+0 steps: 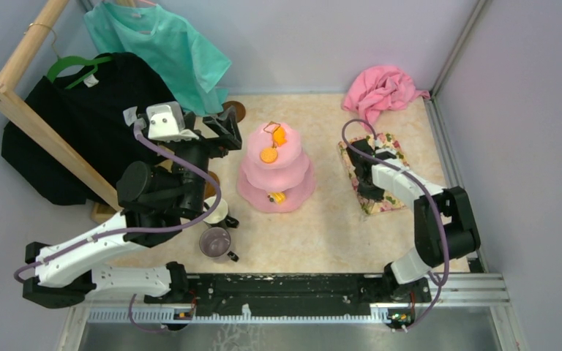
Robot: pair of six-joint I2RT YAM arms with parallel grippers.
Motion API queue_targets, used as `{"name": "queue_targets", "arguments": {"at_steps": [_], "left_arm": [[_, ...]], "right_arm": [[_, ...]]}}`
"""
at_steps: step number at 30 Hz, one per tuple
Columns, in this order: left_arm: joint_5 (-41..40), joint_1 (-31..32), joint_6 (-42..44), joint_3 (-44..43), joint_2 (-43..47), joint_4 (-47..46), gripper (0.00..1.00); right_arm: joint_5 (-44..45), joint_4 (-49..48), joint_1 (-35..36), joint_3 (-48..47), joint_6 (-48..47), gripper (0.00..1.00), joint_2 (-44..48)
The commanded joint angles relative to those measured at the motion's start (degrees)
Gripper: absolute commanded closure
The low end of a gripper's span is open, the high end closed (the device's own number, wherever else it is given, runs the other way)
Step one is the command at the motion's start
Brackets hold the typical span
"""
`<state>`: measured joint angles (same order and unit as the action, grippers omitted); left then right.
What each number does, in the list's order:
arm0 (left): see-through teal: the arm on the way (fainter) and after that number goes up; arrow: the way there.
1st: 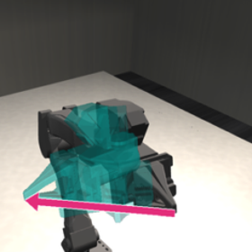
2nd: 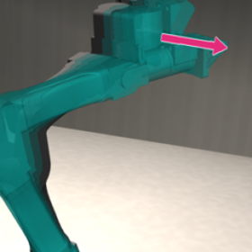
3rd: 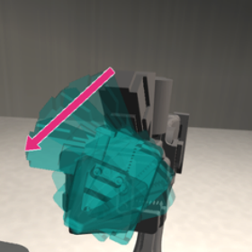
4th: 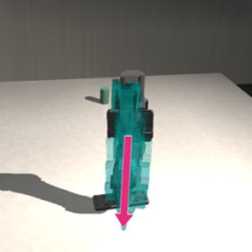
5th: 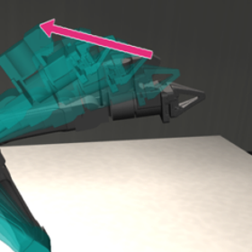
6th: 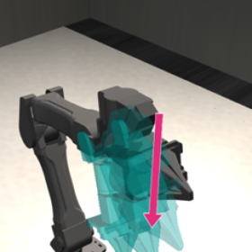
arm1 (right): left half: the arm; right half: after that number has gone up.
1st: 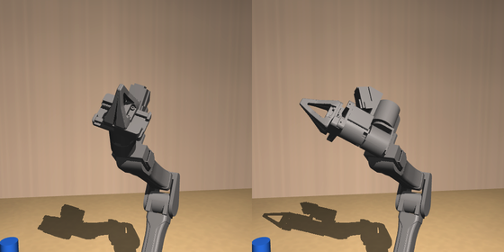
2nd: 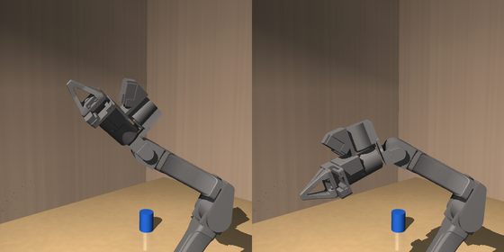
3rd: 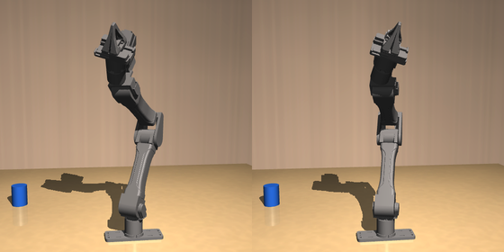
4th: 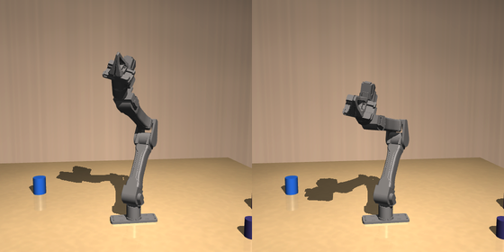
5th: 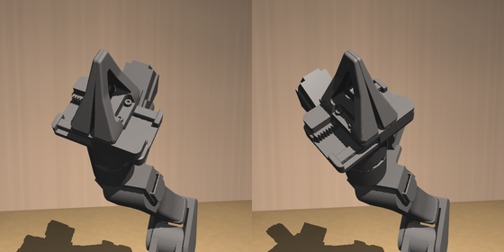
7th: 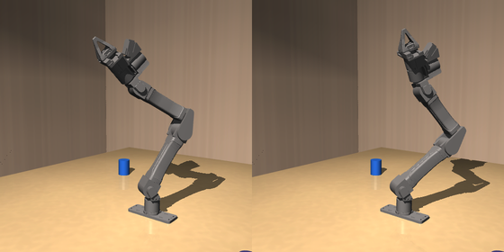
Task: Serve the afternoon tea
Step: Place the cup on the tray.
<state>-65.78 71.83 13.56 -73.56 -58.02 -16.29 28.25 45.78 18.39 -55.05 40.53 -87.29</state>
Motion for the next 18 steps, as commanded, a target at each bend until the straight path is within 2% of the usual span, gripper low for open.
{"name": "queue_targets", "arguments": {"at_steps": [1, 11, 18], "left_arm": [[0.90, -0.45, 1.26, 0.28, 0.75, -0.31, 0.08], [1.75, -0.45, 3.10, -0.19, -0.02, -1.65, 0.08], [2.63, -0.55, 3.82, -0.80, -0.61, -1.81, 0.08]], "right_arm": [[-1.79, -8.44, -1.44, 0.72, -2.76, 0.69, 1.60], [-1.46, -13.12, -2.74, 3.49, -4.75, 0.55, 3.44], [-0.73, -15.05, -2.96, 5.39, -5.04, 0.53, 5.11]]}}
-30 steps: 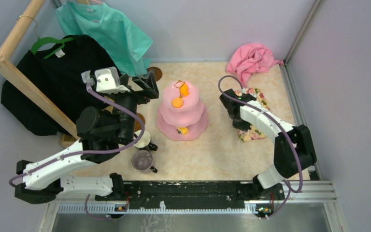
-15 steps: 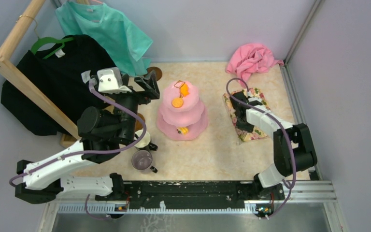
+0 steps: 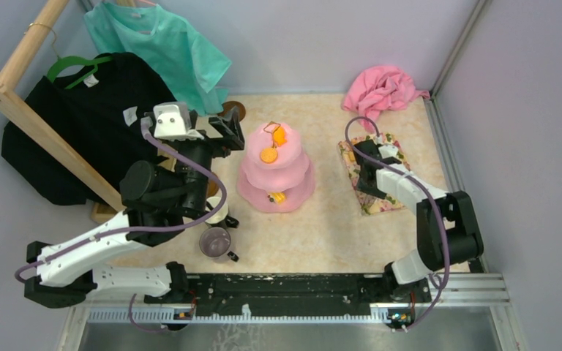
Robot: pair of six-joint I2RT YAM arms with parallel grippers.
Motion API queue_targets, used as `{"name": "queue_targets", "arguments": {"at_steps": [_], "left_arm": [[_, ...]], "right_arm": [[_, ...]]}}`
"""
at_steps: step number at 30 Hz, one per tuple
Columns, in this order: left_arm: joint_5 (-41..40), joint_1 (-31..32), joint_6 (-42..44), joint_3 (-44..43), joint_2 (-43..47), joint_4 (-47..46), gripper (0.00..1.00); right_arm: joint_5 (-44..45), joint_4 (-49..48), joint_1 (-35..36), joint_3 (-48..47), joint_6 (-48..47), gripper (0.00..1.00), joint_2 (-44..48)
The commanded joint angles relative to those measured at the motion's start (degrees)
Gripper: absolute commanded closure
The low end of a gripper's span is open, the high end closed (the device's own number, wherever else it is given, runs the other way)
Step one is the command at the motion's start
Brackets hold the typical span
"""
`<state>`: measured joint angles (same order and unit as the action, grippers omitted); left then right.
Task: Serve the afternoon tea
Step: Place the cup on the tray.
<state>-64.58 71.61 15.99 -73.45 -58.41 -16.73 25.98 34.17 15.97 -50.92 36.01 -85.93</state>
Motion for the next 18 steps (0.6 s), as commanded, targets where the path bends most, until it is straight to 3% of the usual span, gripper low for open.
{"name": "queue_targets", "arguments": {"at_steps": [1, 5, 8, 15, 18], "left_arm": [[1.58, -0.29, 1.49, -0.95, -0.25, -1.29, 0.08], [2.24, -0.30, 1.79, -0.72, 0.06, -1.03, 0.07], [3.65, -0.28, 1.19, 0.14, 0.73, -0.61, 0.01], [9.28, -0.33, -0.12, 1.97, 2.20, 1.10, 0.01], [12.35, -0.33, 3.32, 3.29, 2.00, -0.86, 0.01]], "right_arm": [[1.72, -3.91, -0.52, 1.71, -0.36, 0.53, 4.54], [2.00, -6.61, -0.43, 4.58, -0.70, 0.51, 9.20], [4.06, -6.19, -0.41, 5.37, 0.03, 0.49, 12.75], [5.02, -8.30, -0.33, 7.31, -2.63, 0.47, 18.77], [5.85, -10.72, -0.24, 9.06, -2.35, 0.48, 21.98]]}}
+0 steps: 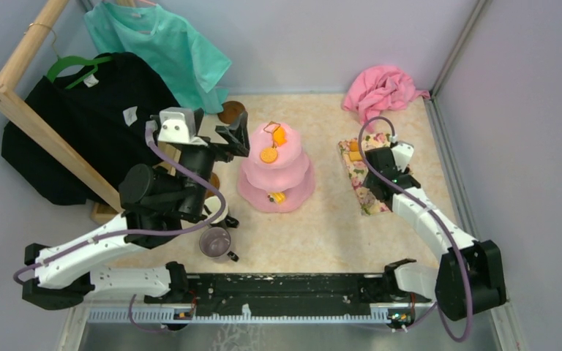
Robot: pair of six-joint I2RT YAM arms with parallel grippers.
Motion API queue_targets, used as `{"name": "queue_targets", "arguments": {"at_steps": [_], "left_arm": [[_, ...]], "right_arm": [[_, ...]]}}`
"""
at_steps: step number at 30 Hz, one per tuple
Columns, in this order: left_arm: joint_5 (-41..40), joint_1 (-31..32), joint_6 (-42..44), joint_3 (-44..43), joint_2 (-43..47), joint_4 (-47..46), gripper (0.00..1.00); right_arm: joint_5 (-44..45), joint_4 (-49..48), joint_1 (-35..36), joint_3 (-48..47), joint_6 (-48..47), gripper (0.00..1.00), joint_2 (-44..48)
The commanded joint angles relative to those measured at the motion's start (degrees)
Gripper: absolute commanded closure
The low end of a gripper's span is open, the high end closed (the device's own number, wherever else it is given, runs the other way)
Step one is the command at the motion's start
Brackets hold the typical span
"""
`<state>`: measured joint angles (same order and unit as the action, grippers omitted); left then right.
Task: Serve the afternoon tea
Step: Place the cup on the tray, then move the clamp to the tray.
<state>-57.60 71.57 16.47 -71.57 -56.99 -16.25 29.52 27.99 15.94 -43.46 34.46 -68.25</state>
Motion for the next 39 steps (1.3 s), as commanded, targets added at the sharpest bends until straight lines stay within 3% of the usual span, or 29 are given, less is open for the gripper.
{"name": "queue_targets", "arguments": {"at_steps": [1, 5, 8, 11, 17, 39], "left_arm": [[5.45, -0.26, 3.35, 1.42, 0.37, -1.81, 0.01], [7.55, -0.25, 3.52, 0.75, -0.34, 0.08, 0.01], [8.81, -0.25, 2.33, 0.78, -0.25, 2.21, 0.01], [11.34, -0.28, 0.15, 0.39, 0.33, 4.43, 0.01], [9.24, -0.28, 0.19, 1.60, 1.16, 1.45, 0.01], [8.62, -0.29, 3.23, 3.63, -0.11, -2.59, 0.03]], "right_arm": [[3.43, -5.17, -0.23, 2.34, 0.35, 0.49, 5.54], [4.11, -6.18, -0.22, 4.91, 3.55, 0.51, 10.31], [3.42, -6.87, -0.36, 6.48, 5.60, 0.41, 12.48], [-1.69, -11.29, -0.31, 8.65, 1.16, 0.35, 13.16], [0.15, -4.71, -0.06, 5.54, 0.49, 0.32, 6.65], [2.90, -11.22, 3.57, 8.28, 0.14, 0.28, -2.20]]}}
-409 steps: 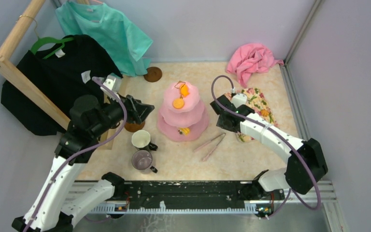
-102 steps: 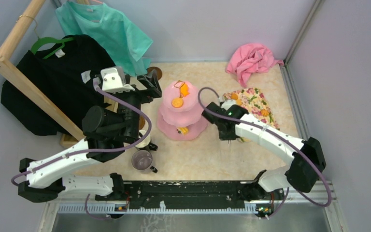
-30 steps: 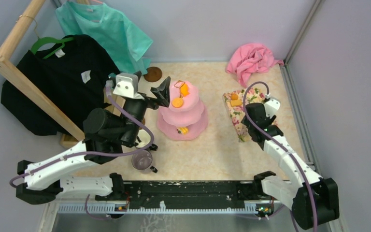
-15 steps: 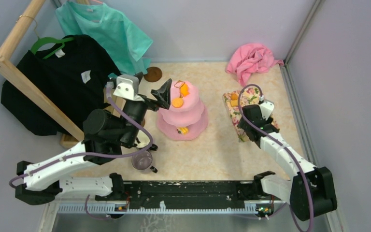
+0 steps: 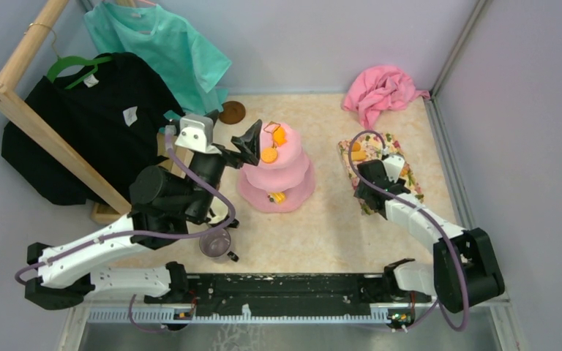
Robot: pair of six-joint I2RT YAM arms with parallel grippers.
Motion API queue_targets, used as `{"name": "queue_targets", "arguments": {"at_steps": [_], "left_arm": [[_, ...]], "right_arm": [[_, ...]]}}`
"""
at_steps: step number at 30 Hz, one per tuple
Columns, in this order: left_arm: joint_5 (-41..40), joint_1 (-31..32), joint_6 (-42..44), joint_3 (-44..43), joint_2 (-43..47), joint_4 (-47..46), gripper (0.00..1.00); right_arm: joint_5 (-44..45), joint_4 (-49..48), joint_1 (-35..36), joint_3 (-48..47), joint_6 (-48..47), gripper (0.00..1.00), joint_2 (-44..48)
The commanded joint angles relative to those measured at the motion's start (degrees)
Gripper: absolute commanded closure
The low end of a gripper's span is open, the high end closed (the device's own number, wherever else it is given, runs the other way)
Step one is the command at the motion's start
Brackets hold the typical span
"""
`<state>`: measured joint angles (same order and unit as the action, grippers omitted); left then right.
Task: Serve the afternoon tea
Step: Move the clamp to the tray.
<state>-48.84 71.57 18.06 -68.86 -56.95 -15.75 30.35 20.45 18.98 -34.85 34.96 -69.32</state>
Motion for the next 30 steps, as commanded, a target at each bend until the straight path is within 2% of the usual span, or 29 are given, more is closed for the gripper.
{"name": "queue_targets", "arguments": {"at_steps": [1, 15, 17, 23, 27, 30], "left_arm": [[-0.18, -0.29, 1.84, 1.18, -0.07, -3.41, 0.03], [0.51, -0.74, 5.09, 2.25, -0.95, -5.39, 0.02], [0.62, -0.90, 5.24, 2.24, -1.05, -5.39, 0.02], [0.62, -1.18, 5.35, 2.22, -0.81, -5.00, 0.01], [0.72, -1.25, 4.76, 2.42, -0.45, -4.87, 0.01], [1.01, -1.30, 4.15, 2.50, -0.18, -4.56, 0.02]], "right_arm": [[2.04, -4.15, 0.61, -0.31, -0.56, 0.28, -1.69], [1.93, -6.00, 0.71, -4.90, -0.12, 0.36, -10.63], [2.17, -6.33, 0.70, -5.13, 0.28, 0.40, -11.52], [1.81, -6.46, 0.70, -4.70, 1.77, 0.64, -11.99], [1.80, -3.90, 0.83, -5.59, 3.61, 0.65, -10.48], [2.09, 1.56, 1.32, -8.32, 6.84, 0.65, -9.25]]}}
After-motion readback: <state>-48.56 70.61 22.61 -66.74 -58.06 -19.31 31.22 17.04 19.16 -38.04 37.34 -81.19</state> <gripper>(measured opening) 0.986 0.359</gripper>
